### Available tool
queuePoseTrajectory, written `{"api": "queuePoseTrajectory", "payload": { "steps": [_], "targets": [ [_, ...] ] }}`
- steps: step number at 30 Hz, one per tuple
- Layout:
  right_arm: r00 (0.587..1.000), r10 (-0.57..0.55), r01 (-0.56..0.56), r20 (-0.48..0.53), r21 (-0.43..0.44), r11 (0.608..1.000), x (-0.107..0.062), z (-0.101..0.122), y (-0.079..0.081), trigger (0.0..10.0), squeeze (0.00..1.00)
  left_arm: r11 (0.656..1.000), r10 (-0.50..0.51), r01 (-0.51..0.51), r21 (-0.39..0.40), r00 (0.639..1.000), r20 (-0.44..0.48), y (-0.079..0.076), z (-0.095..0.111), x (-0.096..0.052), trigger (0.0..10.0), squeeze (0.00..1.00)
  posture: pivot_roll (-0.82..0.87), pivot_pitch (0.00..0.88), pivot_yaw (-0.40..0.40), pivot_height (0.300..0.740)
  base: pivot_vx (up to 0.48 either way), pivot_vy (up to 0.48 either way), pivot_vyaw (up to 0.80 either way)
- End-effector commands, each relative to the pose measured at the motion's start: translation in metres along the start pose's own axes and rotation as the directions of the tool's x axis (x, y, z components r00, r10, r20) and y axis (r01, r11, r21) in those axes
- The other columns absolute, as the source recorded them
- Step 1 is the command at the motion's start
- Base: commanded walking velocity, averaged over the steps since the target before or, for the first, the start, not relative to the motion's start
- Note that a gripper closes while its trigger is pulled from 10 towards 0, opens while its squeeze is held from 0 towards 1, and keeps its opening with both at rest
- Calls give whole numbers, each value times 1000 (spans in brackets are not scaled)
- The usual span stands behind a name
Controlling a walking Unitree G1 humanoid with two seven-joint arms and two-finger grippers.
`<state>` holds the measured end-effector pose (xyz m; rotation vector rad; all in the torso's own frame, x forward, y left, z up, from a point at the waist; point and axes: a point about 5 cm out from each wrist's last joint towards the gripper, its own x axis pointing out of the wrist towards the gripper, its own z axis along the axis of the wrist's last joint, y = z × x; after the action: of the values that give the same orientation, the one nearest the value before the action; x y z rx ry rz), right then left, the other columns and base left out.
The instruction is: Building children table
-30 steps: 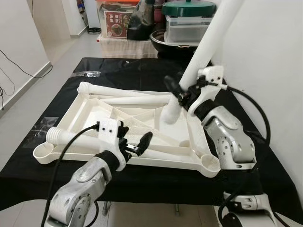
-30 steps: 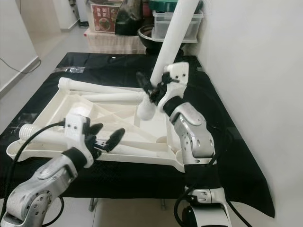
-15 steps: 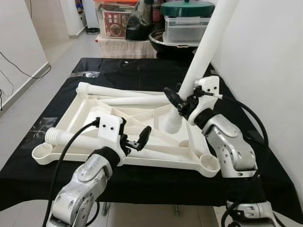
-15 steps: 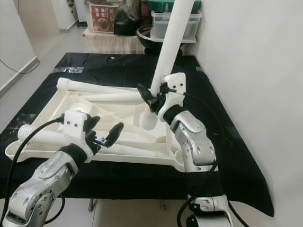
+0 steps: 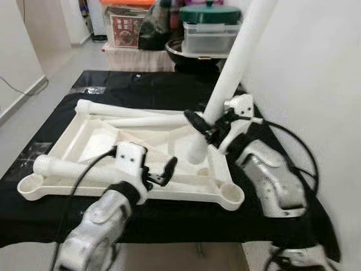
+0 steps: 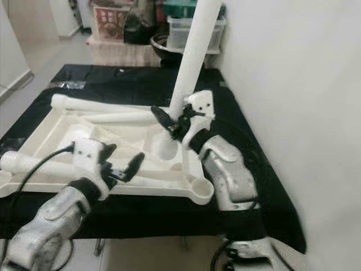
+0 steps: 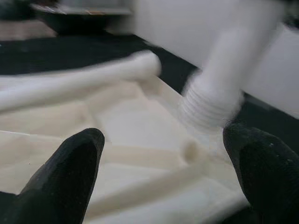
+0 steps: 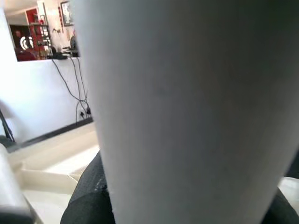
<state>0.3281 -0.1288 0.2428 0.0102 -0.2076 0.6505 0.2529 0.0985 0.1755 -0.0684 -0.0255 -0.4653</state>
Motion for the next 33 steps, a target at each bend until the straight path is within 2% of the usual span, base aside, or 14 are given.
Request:
{"api": "queuePoseTrajectory", "payload": {
  "steps": [1, 2, 3, 4, 5, 8, 13, 16, 23, 33],
  "targets": [
    [998, 56, -56, 12, -12, 998, 1, 5, 5, 10000, 0, 999, -28, 29, 12, 995, -93, -2, -16, -6, 10000, 0, -71, 63, -52, 740, 0, 0, 0],
    [997, 76, -76, 6, -30, 997, 0, 8, 3, 10000, 0, 996, -86, 88, 8, 990, -114, -9, -20, -10, 10000, 0, -71, 66, -52, 740, 0, 0, 0],
    [997, 76, -76, 6, -30, 997, 0, 8, 3, 10000, 0, 996, -86, 88, 8, 990, -114, -9, -20, -10, 10000, 0, -71, 66, -52, 740, 0, 0, 0],
    [996, 92, -92, 1, -45, 995, -2, 10, 0, 10000, 0, 990, -143, 144, -1, 981, -132, -16, -23, -15, 10000, 0, -70, 68, -52, 740, 0, 0, 0],
    [996, 92, -92, 1, -45, 995, -2, 10, 0, 10000, 0, 990, -143, 144, -1, 981, -132, -16, -23, -15, 10000, 0, -70, 68, -52, 740, 0, 0, 0],
    [993, 118, -119, -15, -87, 989, -6, 17, -10, 10000, 0, 973, -231, 231, -23, 955, -183, -27, -29, -25, 10000, 0, -69, 74, -53, 740, 0, 0, 0],
    [993, 115, -116, -19, -99, 988, -7, 20, -14, 10000, 0, 976, -216, 219, -8, 957, -193, -26, -29, -26, 10000, 0, -65, 78, -53, 740, -310, 0, 0],
    [993, 120, -121, -22, -100, 988, -7, 18, -12, 10000, 0, 985, -166, 171, 24, 975, -145, -19, -24, -22, 10000, 0, -62, 80, -51, 740, 0, 0, 0],
    [992, 124, -126, -33, -94, 987, -8, 14, -9, 10000, 0, 983, -166, 173, 64, 981, -100, -18, -18, -20, 10000, 0, -64, 84, -43, 740, 0, 0, 0],
    [994, 103, -107, -48, -95, 990, -8, 12, -11, 10000, 0, 988, -126, 135, 73, 985, -119, -16, -24, -19, 10000, 0, -68, 85, -43, 740, 0, 0, 0]
  ]
}}
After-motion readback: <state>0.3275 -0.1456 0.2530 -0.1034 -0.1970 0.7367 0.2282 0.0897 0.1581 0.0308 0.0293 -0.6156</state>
